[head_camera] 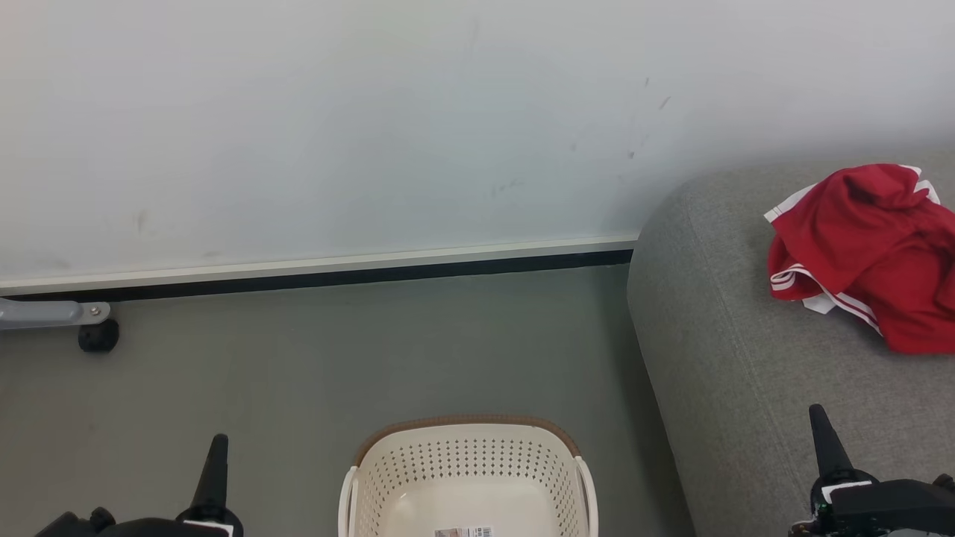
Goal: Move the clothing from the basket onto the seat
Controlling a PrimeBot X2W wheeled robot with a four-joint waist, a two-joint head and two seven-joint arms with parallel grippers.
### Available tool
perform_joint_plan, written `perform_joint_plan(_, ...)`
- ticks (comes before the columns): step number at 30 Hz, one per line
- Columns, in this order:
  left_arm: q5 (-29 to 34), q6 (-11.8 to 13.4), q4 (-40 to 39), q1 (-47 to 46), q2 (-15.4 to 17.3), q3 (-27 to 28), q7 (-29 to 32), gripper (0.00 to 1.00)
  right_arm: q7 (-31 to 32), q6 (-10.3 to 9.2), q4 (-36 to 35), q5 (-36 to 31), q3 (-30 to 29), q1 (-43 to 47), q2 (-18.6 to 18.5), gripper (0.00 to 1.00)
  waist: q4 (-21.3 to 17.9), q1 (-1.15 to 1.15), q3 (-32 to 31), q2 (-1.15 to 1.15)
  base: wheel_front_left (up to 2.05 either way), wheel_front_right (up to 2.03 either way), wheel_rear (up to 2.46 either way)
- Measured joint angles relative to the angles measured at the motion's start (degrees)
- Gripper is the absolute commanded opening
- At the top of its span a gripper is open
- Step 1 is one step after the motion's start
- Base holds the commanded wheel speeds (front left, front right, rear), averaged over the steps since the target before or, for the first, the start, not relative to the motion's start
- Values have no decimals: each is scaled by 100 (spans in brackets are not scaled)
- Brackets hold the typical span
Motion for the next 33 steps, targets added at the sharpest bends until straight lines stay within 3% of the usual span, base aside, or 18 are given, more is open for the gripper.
perform_joint_plan(25,-1771,-350,298,-392,-183,320,475,0,482,352,202,1828,-609,-138,254,0,116,-1,-8,0,0,0,0)
perform_joint_plan(33,-1896,-352,307,-449,-192,333,500,0,502,355,219,1881,-633,-172,265,0,120,-1,-8,0,0,0,0)
